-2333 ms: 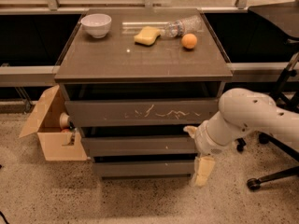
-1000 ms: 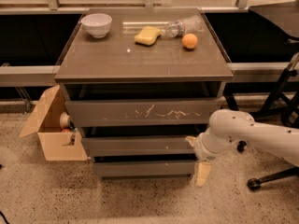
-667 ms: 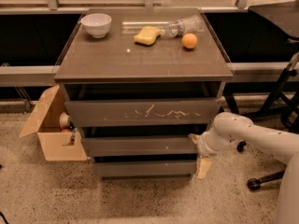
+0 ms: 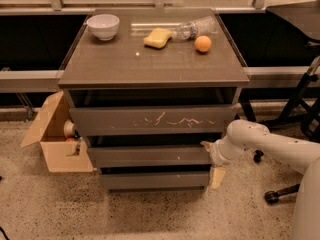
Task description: Open middle drawer
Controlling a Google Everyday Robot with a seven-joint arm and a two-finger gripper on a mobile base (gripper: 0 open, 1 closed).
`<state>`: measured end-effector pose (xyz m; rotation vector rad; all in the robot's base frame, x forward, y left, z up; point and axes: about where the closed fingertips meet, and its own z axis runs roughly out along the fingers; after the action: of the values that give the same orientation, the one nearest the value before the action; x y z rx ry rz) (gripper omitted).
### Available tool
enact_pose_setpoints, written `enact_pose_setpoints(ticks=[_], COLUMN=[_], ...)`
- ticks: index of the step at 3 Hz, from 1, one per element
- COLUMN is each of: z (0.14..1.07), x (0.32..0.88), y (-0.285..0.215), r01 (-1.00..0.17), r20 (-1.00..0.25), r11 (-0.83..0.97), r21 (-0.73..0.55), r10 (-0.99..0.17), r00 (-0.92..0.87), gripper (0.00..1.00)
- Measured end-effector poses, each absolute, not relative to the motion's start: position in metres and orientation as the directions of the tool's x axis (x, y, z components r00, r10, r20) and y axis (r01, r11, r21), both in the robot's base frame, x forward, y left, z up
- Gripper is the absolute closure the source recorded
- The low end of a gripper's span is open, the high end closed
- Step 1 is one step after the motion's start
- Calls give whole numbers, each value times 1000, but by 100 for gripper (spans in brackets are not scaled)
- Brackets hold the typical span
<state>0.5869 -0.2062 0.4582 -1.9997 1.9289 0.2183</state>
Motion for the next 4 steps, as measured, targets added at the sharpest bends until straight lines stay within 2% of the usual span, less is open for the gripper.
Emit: enact_pose_setpoints(ticks=[2,4], z=[459,425], x=[625,638], y=[-206,-179], r01=[-962,-961], r20=[-360,-396], r11=[-113,-186], r21=[-249,-204], r10=[-911,-882], r00=[201,255], gripper=[0,0])
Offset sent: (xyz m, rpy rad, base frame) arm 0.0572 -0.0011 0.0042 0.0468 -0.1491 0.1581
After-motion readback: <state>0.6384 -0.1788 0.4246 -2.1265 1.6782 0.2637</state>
